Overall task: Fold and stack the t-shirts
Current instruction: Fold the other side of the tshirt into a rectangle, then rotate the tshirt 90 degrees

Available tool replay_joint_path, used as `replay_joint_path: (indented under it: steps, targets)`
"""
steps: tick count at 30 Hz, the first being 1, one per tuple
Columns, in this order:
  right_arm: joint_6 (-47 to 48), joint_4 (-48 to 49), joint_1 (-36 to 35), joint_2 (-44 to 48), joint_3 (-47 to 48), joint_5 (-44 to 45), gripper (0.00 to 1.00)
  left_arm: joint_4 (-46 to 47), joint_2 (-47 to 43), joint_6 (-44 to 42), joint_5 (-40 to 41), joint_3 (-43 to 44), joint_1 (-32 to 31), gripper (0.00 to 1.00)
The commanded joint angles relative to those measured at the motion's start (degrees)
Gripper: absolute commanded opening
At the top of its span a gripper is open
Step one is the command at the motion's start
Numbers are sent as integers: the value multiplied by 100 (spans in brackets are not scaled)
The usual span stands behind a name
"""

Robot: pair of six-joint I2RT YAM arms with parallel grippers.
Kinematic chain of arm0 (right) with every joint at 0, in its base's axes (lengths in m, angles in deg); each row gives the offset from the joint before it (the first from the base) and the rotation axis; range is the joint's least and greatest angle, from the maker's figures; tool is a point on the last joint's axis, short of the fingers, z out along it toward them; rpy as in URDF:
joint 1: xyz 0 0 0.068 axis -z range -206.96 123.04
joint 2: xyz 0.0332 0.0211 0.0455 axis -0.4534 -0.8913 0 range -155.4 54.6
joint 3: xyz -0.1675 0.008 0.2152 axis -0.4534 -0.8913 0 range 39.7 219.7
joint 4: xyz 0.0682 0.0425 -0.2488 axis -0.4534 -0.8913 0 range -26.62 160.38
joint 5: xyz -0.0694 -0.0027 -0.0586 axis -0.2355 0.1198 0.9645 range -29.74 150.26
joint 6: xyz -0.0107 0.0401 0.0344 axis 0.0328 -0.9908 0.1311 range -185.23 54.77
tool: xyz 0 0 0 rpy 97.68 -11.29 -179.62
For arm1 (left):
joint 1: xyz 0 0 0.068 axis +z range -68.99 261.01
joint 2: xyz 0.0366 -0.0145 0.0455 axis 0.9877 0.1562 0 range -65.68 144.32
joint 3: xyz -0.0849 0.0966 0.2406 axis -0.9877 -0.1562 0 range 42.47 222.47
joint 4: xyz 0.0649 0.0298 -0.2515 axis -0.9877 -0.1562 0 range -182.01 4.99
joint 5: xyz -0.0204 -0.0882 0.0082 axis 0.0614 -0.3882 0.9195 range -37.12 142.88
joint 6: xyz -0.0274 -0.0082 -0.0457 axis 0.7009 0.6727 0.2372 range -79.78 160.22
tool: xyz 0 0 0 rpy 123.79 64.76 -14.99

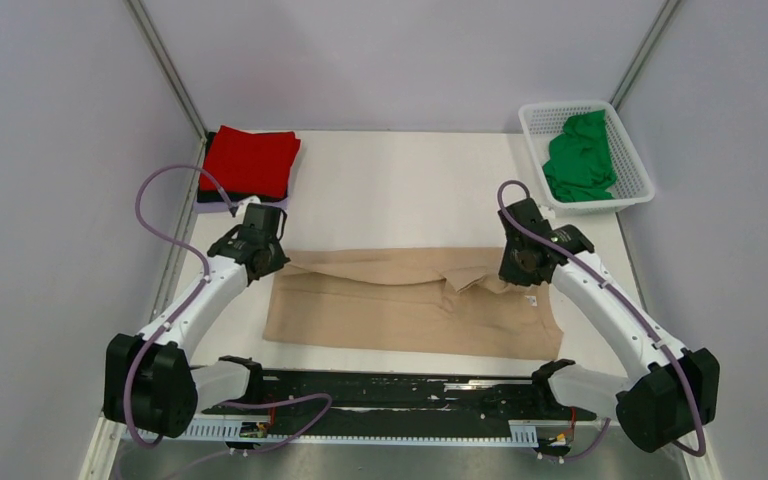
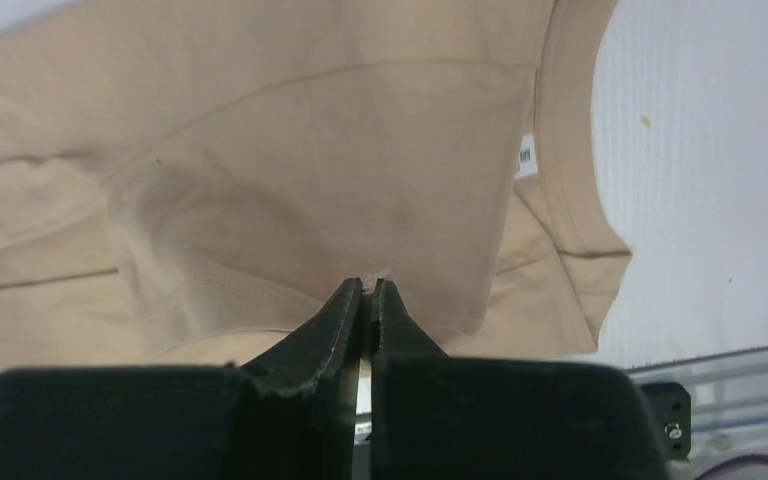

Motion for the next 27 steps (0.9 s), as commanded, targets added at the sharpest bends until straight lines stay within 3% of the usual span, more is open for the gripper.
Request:
replay_joint_path:
  steps: [1,4,6,7,8,10,11,14,18,20,23,27]
  targets:
    - [-664,-523,-139,233,-503,-692,8,198,-93,389,188,-232,-26,0]
    - [-909,-543,-257,199,-858,-995,14,217,-48,497,469,-325,-26,4]
    - [-1046,-642,-375,230,-1022,-1222,24,191,-20,531,634,-349,-21,32]
    - [-1089,-689,-443,290,-1100,-1345,29,68,12,555,692,-291,-19,52]
    - [-1121,-727,-502,369,-1156,-1438,38,-10,29,594,834,-240,-18,57]
    - [-1124,-784,-511,603,-1210,-1532,67,-267,39,666,1032,-57,-23,73]
    - [-1109,-801,-512,725,-1178,-1514,77,-356,18,684,1125,61,-20,93]
    - [-1070,-799,-503,1001,-868,-1319,99,-396,-11,603,1005,331,-18,99]
    - [-1688,-590,-492,1225,-712,-754,100,5,192,320,-320,701,-23,100]
    - [-1968,-181,-433,1332,-1004,-744,100,501,422,199,-1548,733,-25,100]
    - [-2272,582,-279,1357,-1626,-1400,100,1770,981,133,-3509,474,-51,100]
    - [-2946,1048,-190,1354,-2440,-1656,100,2494,1786,-124,-4388,329,-230,100]
